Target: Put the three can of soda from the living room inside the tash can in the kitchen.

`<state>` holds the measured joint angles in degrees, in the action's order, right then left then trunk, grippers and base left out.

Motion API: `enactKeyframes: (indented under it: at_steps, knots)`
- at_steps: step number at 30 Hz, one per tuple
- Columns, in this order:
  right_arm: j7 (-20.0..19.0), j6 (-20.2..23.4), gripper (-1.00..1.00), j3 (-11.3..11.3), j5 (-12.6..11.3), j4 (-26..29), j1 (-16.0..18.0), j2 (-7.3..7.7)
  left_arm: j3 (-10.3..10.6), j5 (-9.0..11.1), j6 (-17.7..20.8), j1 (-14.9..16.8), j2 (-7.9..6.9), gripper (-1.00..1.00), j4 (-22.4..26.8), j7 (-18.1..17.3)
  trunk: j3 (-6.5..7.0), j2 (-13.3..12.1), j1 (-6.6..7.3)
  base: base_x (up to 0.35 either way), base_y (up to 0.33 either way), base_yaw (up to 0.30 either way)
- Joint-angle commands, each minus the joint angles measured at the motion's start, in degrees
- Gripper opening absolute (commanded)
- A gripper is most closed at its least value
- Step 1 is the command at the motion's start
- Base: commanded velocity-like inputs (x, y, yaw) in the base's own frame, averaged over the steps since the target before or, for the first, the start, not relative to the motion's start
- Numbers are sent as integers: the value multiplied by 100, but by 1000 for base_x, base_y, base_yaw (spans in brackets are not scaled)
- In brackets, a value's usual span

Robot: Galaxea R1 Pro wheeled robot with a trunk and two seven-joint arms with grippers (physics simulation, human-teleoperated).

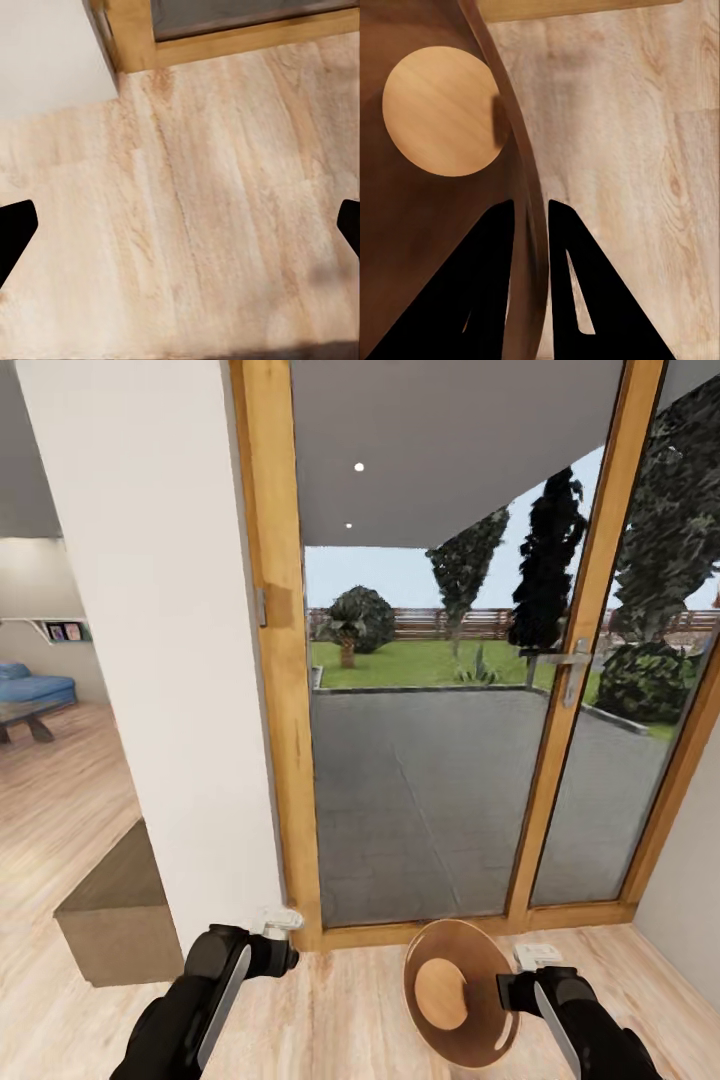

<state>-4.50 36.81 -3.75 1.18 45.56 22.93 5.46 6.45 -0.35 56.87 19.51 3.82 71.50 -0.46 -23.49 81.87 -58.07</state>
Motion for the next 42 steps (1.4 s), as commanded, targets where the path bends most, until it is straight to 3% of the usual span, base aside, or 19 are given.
enactKeyframes:
  at_steps: [1, 24, 27, 32, 36, 42]
  knots:
    - [-26, 2, -100, -2, -66, 5, 2, -1, 1, -1, 0, 0, 0, 100, -2, 1, 1, 0, 0, -272, 209, 266]
    - [-9, 2, -100, 5, -66, -10, 4, -9, -33, 7, -8, 8, -35, 100, -146, -6, 1, 0, 0, -271, 221, 267]
    - [-8, 2, -100, 11, -66, -13, 3, -10, -50, 17, -113, 9, -38, 100, -466, -27, 1, 0, 0, -259, 228, 267]
    - [-7, 2, -100, 12, -61, -19, 2, -64, -67, 42, -512, 32, -51, 100, -1639, -373, 1, 0, 0, -265, 220, 267]
    - [-7, -5, -100, 12, -45, -27, 4, -177, -73, 17, -863, 80, -84, 100, -2077, -495, 1, 0, 0, -246, 185, 267]
    - [-7, -7, -100, 40, -42, -47, 1, -215, -81, 31, -1129, 94, -184, 100, -2614, -519, 1, 0, 0, -248, 188, 271]
